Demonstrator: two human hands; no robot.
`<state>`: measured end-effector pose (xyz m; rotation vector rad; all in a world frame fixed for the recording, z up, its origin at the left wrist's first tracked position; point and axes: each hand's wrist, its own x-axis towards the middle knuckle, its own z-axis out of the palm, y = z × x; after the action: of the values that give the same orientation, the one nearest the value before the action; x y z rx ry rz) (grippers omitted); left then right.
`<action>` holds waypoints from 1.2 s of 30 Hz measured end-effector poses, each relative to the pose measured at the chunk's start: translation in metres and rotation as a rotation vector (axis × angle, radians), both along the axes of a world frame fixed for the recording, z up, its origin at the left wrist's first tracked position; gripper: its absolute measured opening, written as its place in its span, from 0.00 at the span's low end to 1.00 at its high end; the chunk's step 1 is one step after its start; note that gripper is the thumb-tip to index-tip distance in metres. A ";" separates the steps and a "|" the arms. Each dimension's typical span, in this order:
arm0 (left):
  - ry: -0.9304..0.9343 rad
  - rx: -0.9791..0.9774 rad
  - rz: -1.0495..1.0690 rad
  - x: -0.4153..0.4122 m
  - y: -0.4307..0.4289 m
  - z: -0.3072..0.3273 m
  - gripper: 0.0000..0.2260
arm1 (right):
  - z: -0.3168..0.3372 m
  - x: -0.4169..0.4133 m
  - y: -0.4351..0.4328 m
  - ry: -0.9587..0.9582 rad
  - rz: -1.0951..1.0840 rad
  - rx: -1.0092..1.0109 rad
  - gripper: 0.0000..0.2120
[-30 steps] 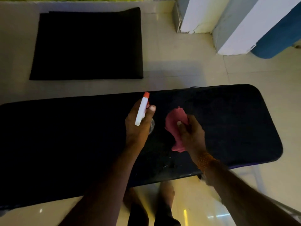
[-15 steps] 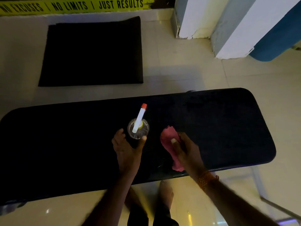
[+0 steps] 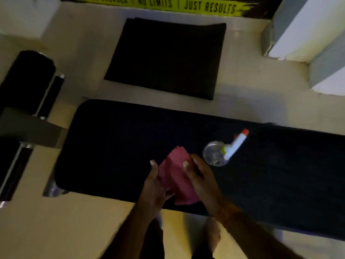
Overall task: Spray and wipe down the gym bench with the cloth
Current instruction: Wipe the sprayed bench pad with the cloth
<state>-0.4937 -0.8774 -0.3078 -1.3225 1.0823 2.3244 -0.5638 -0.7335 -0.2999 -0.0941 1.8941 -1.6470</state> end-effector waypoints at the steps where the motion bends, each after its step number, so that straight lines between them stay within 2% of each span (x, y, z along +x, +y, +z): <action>1: 0.052 -0.058 -0.004 0.001 -0.016 0.003 0.39 | -0.001 -0.006 -0.015 0.006 0.026 0.019 0.07; 2: 0.115 -0.116 -0.013 0.002 -0.033 0.005 0.39 | -0.003 -0.012 -0.031 0.027 0.054 0.046 0.07; 4: 0.214 -0.216 -0.026 0.003 -0.068 0.005 0.32 | -0.007 -0.024 -0.064 0.099 0.110 0.123 0.08; 6: 0.235 -0.394 -0.045 0.005 -0.101 0.001 0.27 | -0.012 -0.032 -0.098 0.162 0.158 0.184 0.09; 11: 0.127 -1.045 -0.239 0.012 -0.177 -0.019 0.13 | -0.023 -0.034 -0.180 0.235 0.211 0.281 0.09; 14: 0.078 -1.312 -0.258 0.016 -0.215 -0.026 0.14 | -0.031 -0.029 -0.221 0.317 0.276 0.356 0.08; 18: -0.032 -1.376 -0.253 0.019 -0.253 -0.040 0.19 | -0.045 -0.027 -0.271 0.409 0.374 0.404 0.08; 23: 0.018 -1.369 -0.173 -0.008 -0.320 -0.050 0.22 | -0.065 -0.055 -0.337 0.427 0.330 0.326 0.08; 25: -0.015 -1.471 -0.204 -0.025 -0.344 -0.054 0.25 | -0.072 -0.071 -0.352 0.450 0.319 0.342 0.12; 28: -0.104 -1.733 -0.433 -0.040 -0.350 -0.064 0.25 | -0.085 -0.089 -0.353 0.594 0.352 0.522 0.19; 31: 0.073 -1.729 -0.763 -0.049 -0.332 -0.085 0.29 | -0.098 -0.099 -0.331 0.705 0.481 0.641 0.24; 33: 0.068 -1.698 -0.956 -0.049 -0.321 -0.104 0.36 | -0.108 -0.102 -0.312 0.793 0.647 0.655 0.27; 36: 0.017 -1.785 -0.977 -0.049 -0.317 -0.120 0.43 | -0.121 -0.107 -0.291 0.922 0.792 0.656 0.29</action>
<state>-0.5427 -1.1946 -0.4280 -0.5370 2.9771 0.2831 -0.6709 -1.0247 -0.4207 -1.3065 2.4406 -0.3843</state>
